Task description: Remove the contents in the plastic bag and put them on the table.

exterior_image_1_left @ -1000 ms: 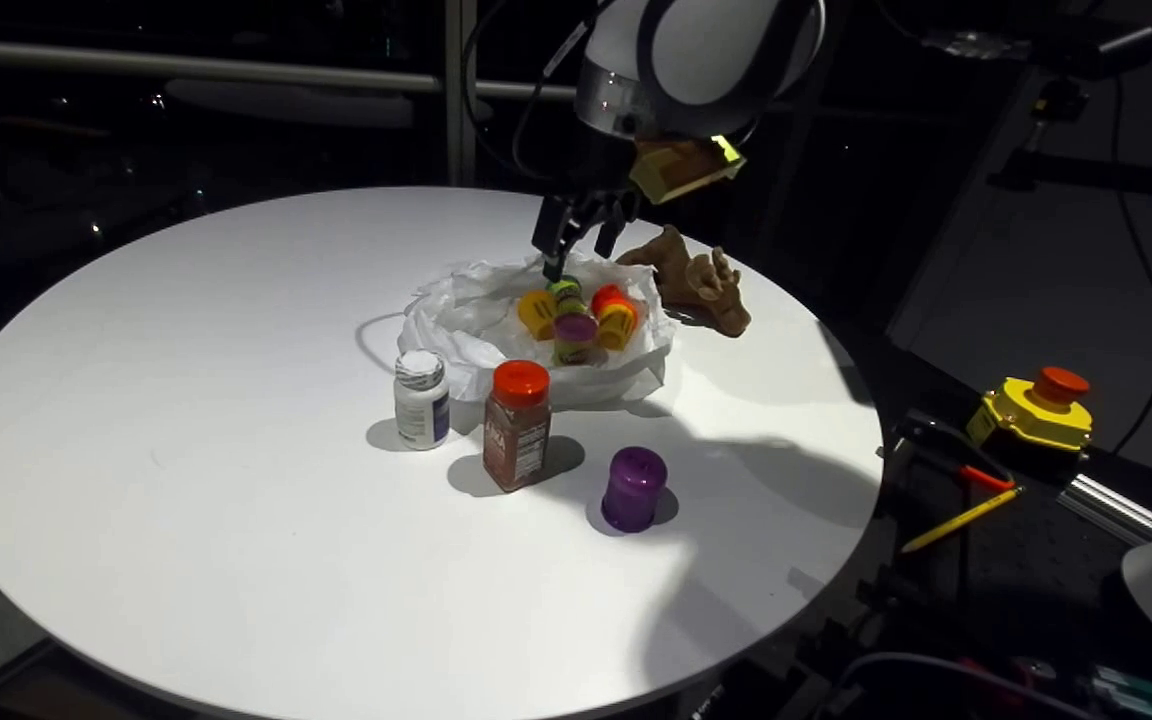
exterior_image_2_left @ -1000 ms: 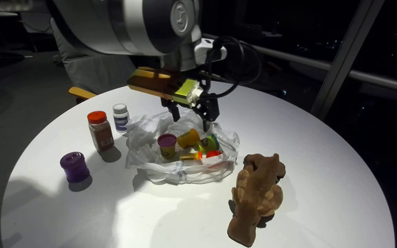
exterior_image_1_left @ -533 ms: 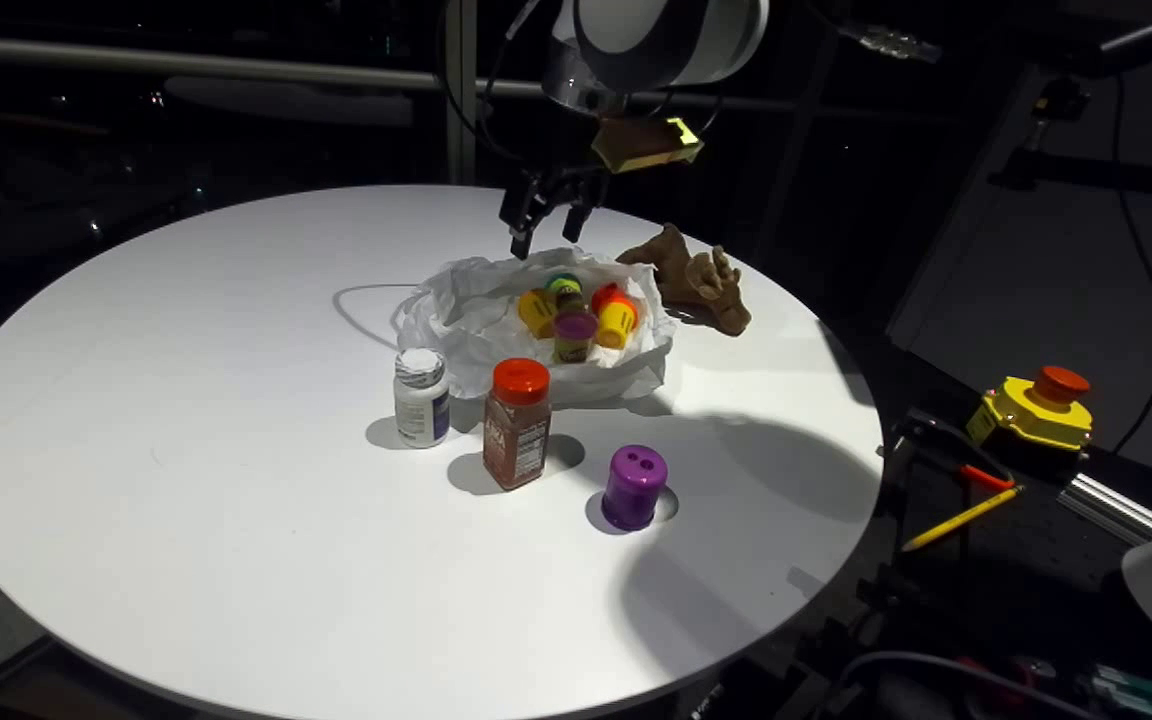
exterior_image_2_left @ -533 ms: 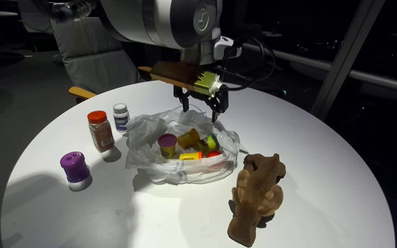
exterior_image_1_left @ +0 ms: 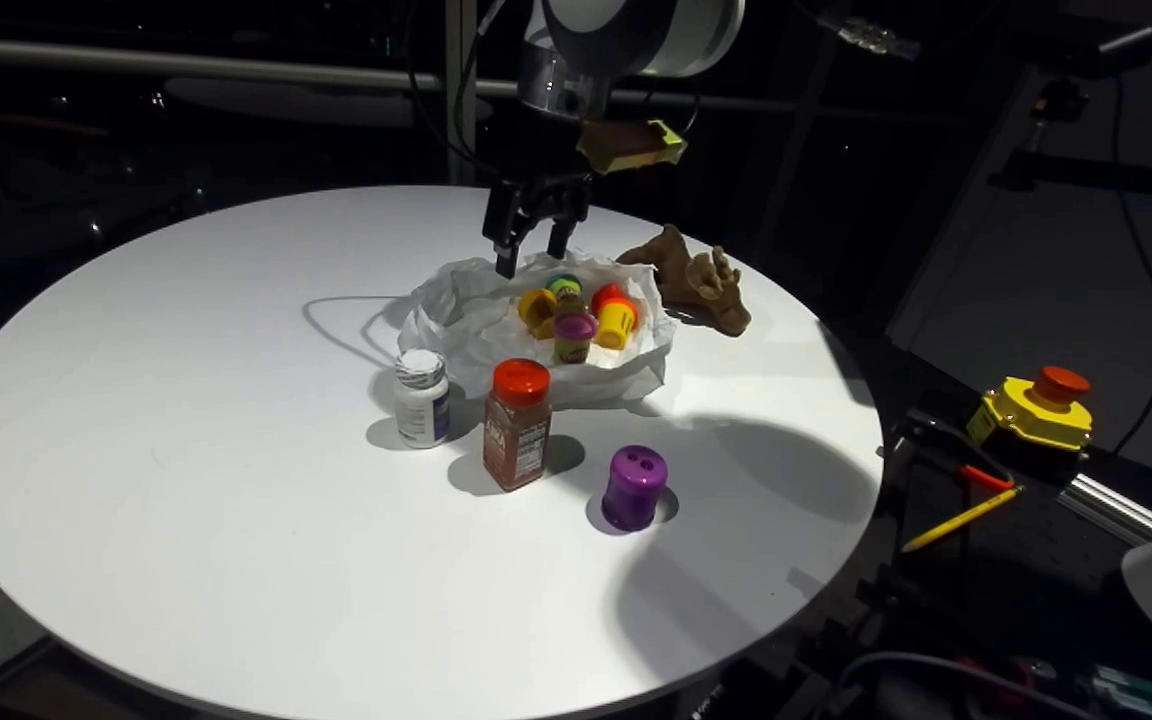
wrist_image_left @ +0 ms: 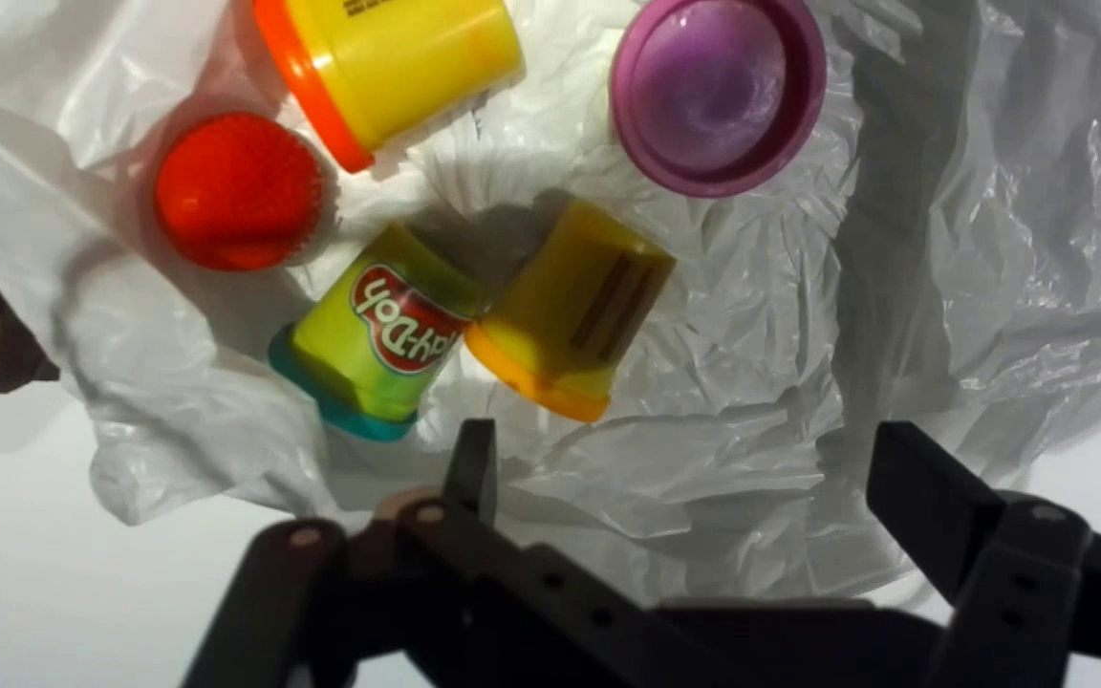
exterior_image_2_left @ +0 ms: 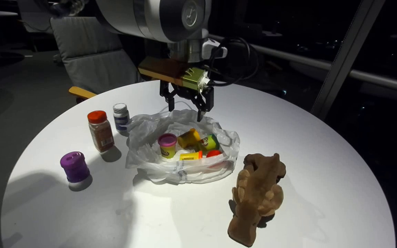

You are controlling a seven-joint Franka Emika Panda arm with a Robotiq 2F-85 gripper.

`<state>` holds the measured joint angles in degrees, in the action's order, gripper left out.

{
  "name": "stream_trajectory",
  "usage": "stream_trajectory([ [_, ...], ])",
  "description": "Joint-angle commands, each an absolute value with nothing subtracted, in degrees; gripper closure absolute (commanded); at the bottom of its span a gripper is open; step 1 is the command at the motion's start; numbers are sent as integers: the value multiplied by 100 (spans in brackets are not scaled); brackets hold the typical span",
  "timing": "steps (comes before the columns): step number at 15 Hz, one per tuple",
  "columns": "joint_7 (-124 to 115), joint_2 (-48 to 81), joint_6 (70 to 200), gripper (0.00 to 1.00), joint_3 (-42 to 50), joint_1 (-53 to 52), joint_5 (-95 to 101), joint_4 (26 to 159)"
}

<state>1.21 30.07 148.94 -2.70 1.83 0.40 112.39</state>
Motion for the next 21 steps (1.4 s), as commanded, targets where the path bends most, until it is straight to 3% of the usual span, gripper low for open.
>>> stream_trajectory([
  [1,157,3004,14869,0,-217,125,-10,11223],
  [11,90,2997,14921,0,-182,90,18,11275],
  [21,149,2584,15905,0,-290,163,-101,12622],
])
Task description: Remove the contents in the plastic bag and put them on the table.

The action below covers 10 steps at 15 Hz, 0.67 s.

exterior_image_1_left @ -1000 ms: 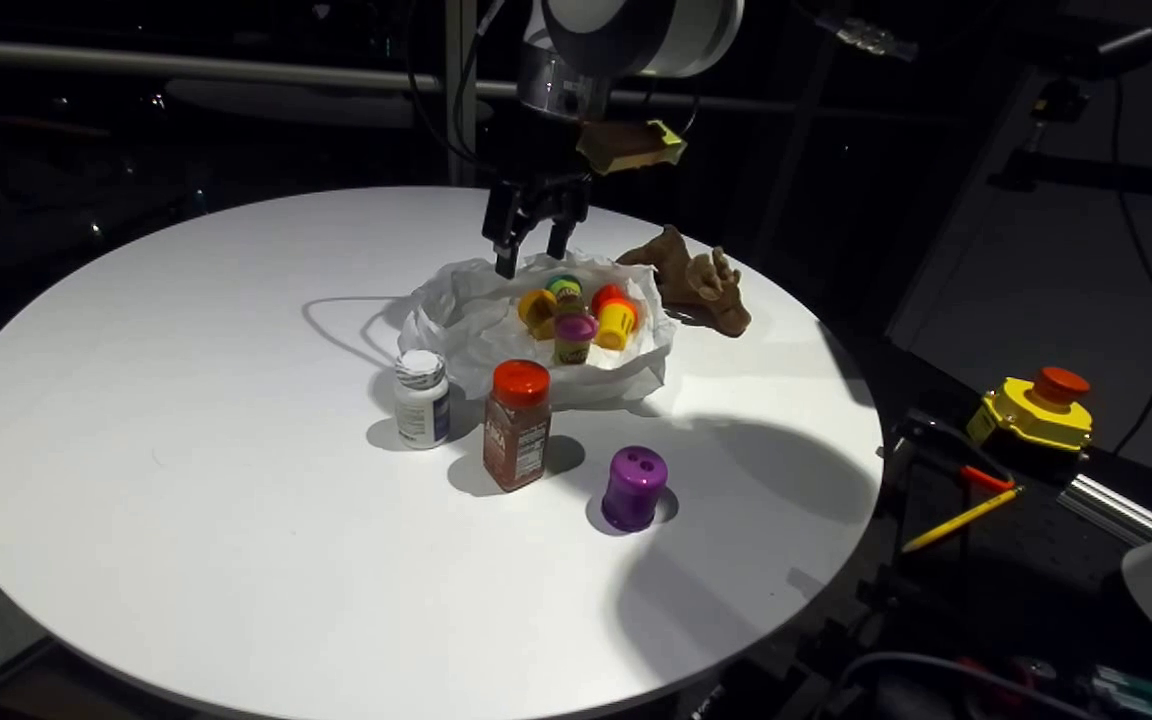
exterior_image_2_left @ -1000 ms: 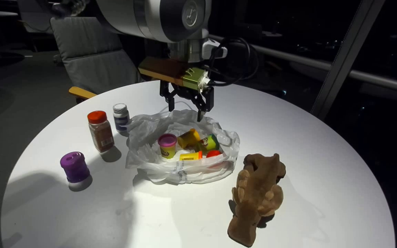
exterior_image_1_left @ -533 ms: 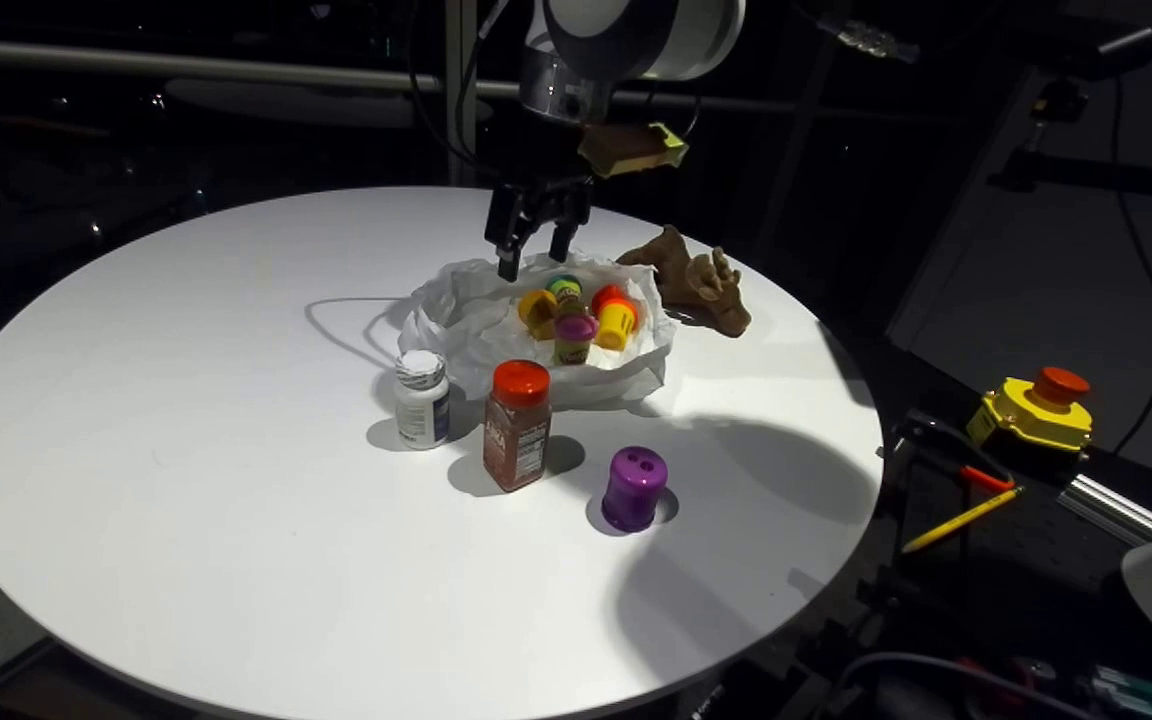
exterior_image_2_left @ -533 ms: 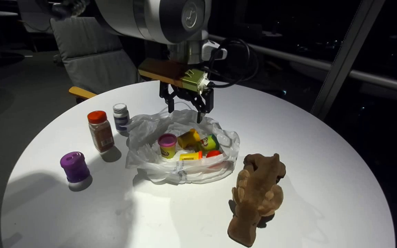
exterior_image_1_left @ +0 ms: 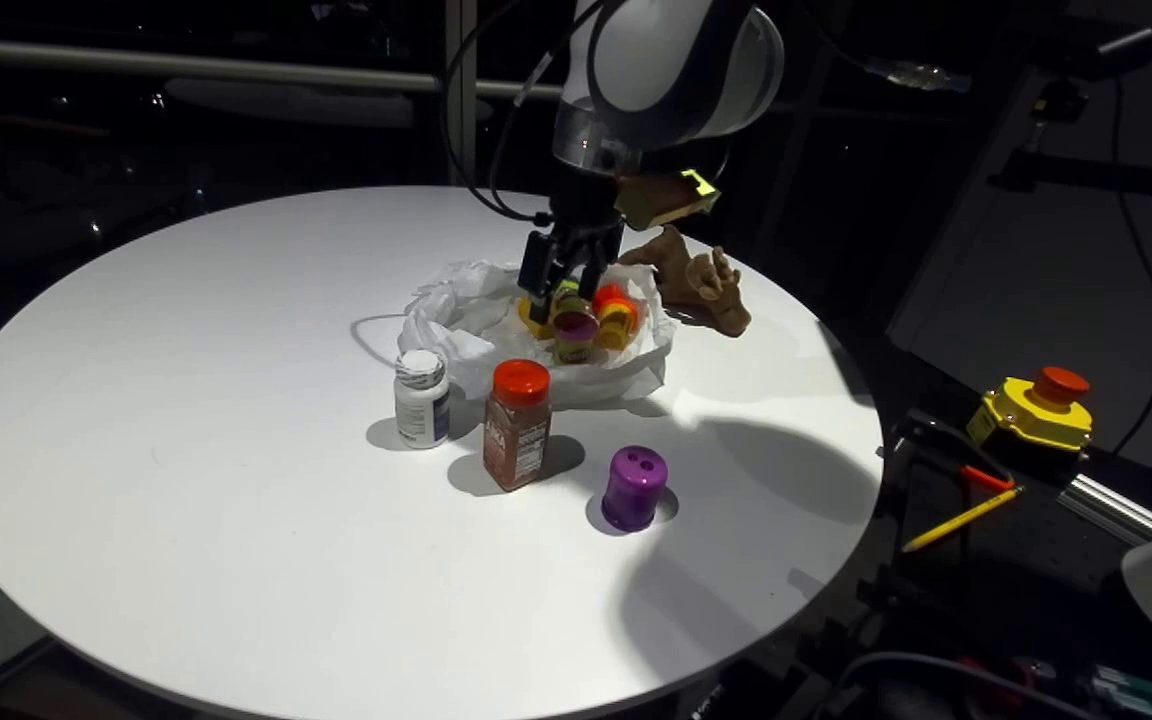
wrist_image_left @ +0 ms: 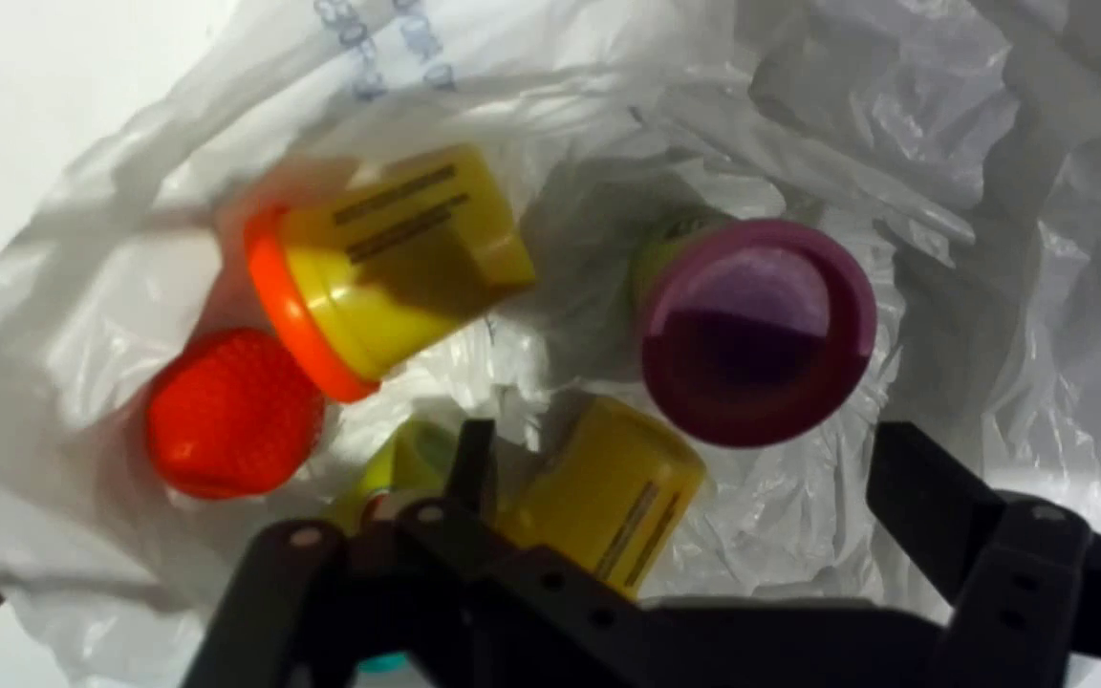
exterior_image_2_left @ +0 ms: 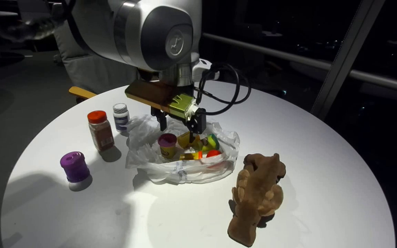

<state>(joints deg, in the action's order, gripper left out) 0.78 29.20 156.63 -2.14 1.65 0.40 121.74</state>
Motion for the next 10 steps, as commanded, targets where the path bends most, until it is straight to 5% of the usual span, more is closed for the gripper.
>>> stream_trajectory([
  [1,162,2570,15925,0,-316,159,-97,12679],
  [3,117,2558,15982,0,-309,109,-56,12751],
  [5,103,2601,15937,28,-325,90,-58,12719],
  [10,1,2557,15914,66,-232,-16,13,12784],
])
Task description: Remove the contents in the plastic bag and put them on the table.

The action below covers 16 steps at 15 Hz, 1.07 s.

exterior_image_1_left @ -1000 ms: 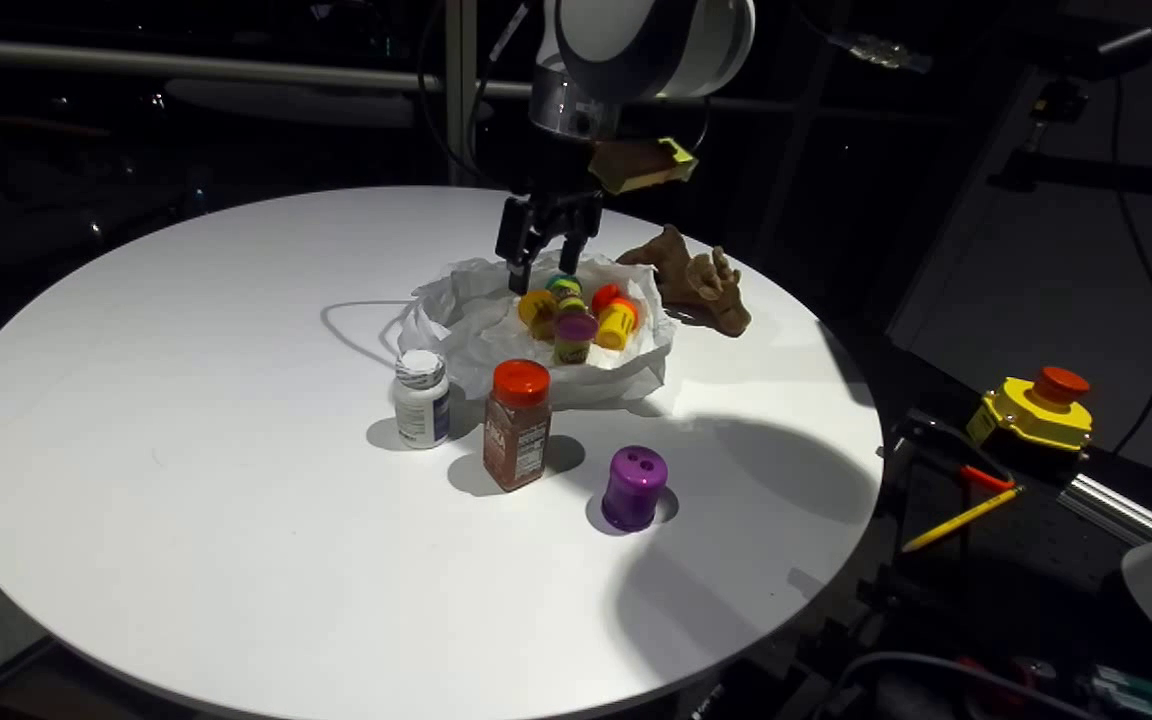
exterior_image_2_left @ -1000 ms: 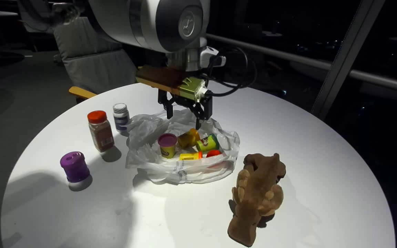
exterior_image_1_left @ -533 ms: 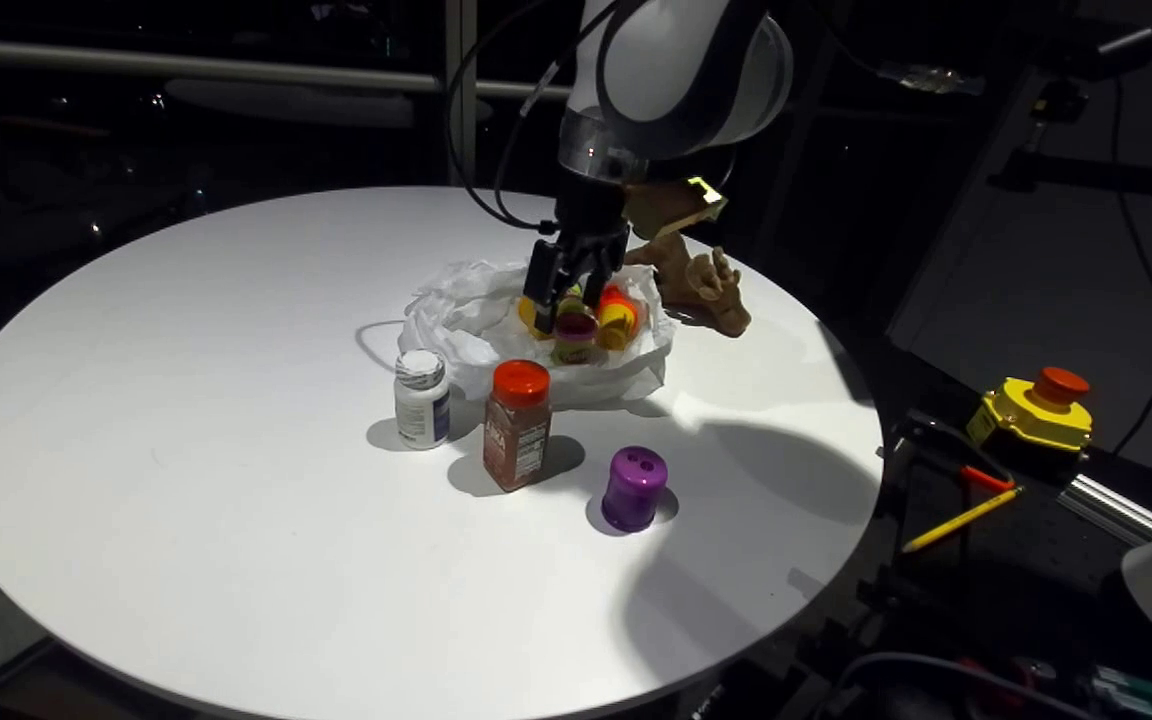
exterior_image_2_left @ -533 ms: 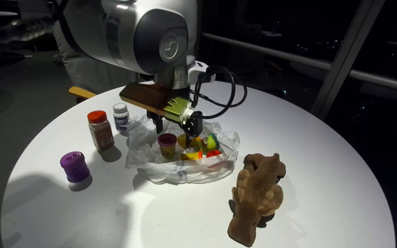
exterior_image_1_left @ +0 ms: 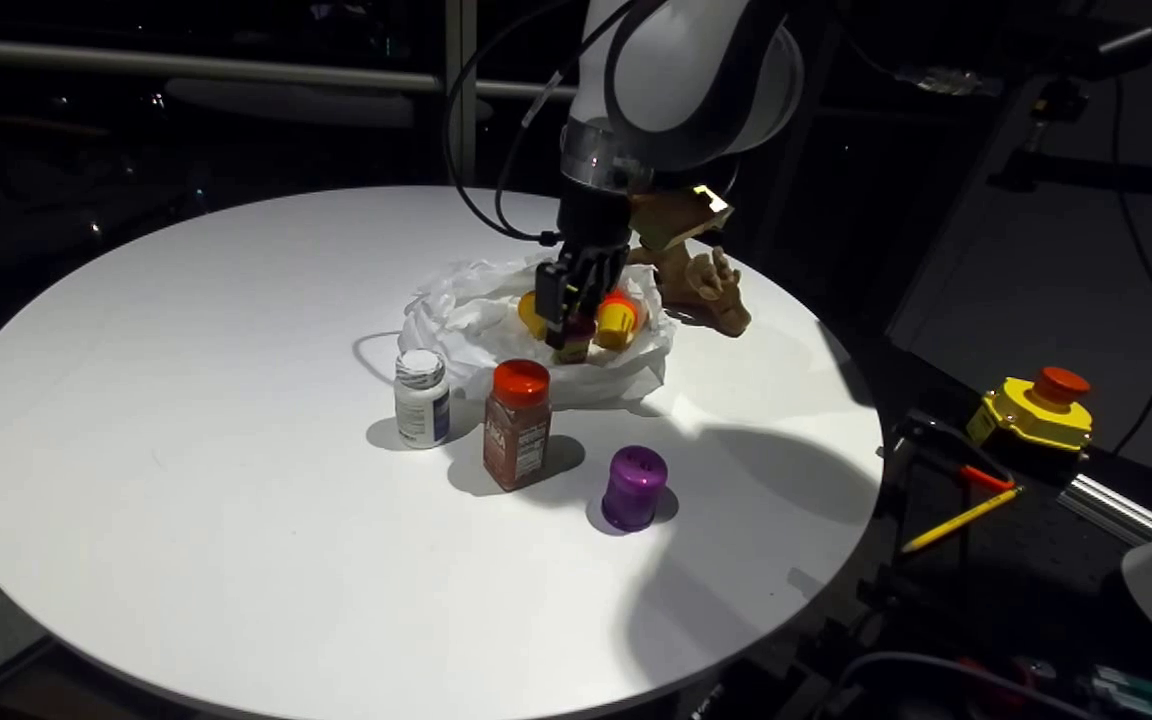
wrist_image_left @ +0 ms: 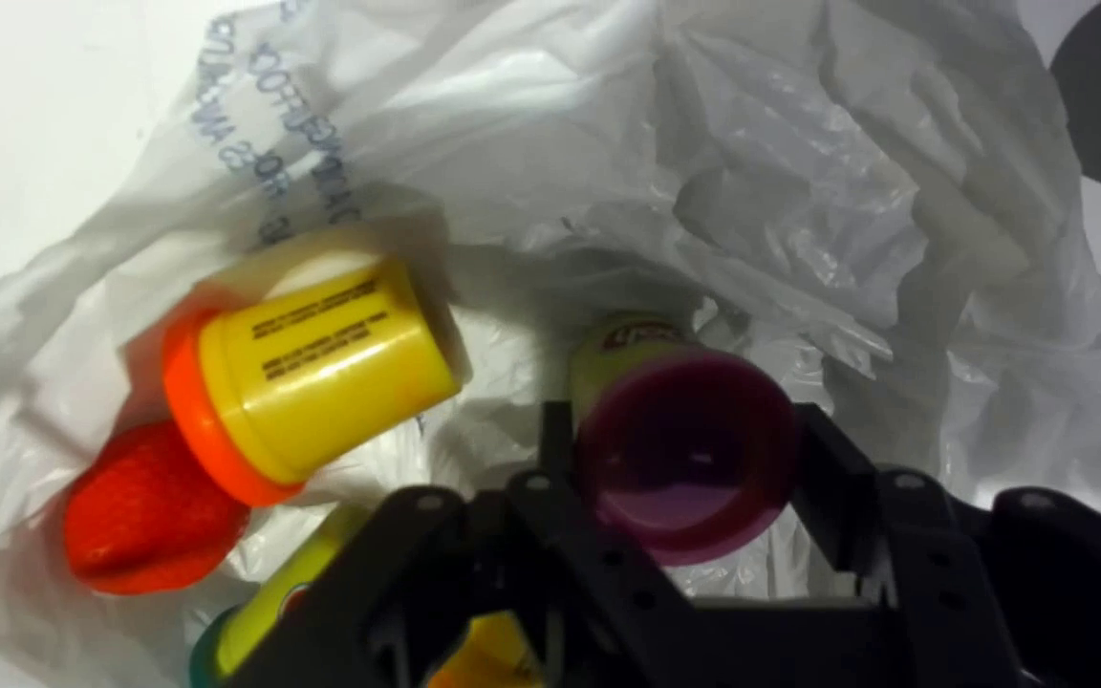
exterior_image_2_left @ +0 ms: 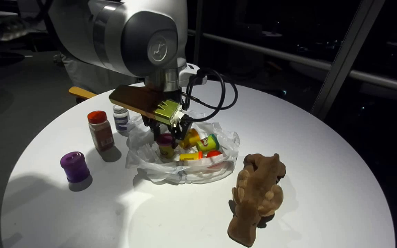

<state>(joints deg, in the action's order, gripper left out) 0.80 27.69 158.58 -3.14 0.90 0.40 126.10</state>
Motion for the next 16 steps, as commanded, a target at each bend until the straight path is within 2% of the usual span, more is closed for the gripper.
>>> stream_trajectory([
  [1,-36,2521,15920,72,-204,-37,28,12819],
  [4,-284,2271,15935,72,0,-170,112,13046],
  [9,-486,1064,16354,72,385,-217,320,14221],
  [13,-216,279,16765,72,632,92,481,15140],
  [16,363,321,17101,72,570,430,28,15399],
])
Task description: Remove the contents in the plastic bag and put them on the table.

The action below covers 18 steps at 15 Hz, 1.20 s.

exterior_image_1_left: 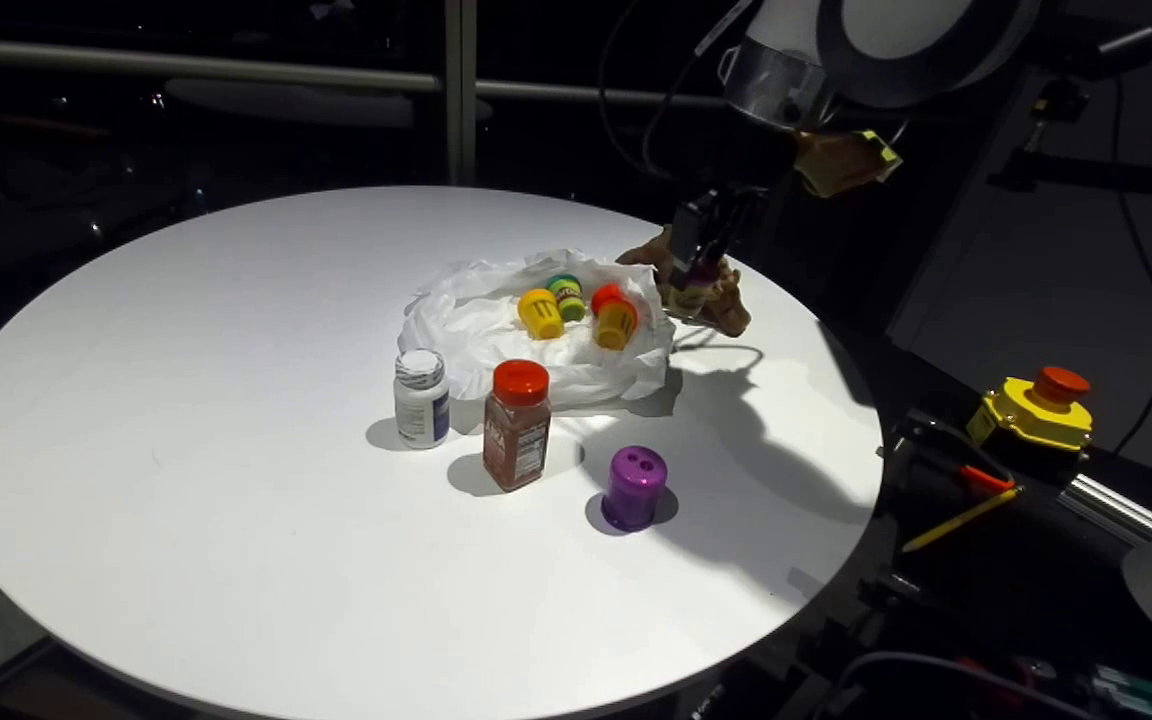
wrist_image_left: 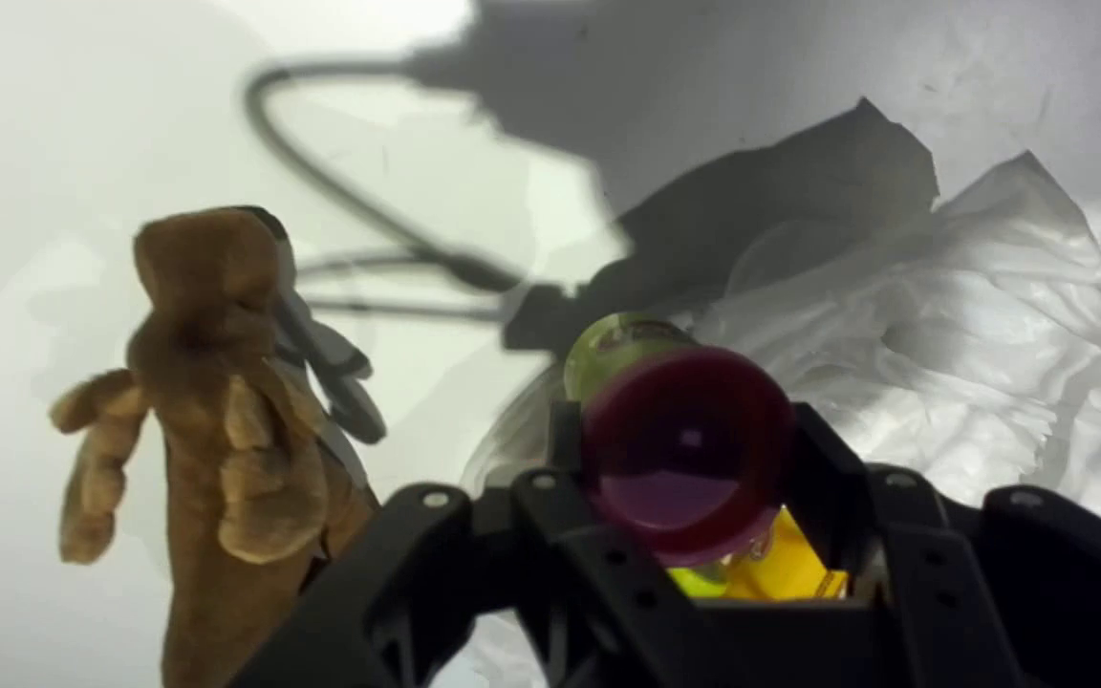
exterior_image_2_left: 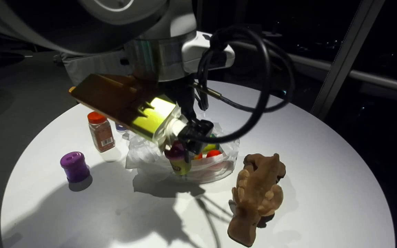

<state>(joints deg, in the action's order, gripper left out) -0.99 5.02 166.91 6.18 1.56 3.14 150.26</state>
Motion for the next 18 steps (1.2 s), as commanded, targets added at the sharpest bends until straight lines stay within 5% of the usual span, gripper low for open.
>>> stream_trajectory([
  [1,467,428,17171,72,566,503,-61,15384],
  [7,1521,1182,17038,72,97,1095,-1298,14956],
  [8,1642,1273,17038,64,26,1192,-1439,14889],
  [9,1734,1342,17034,22,-24,1278,-1533,14835],
  [11,1780,1368,17111,21,-44,1374,-1587,14786],
  [14,1630,1281,17231,1,70,1349,-1450,14756],
  [18,1203,1304,17373,0,312,889,-1093,14456],
])
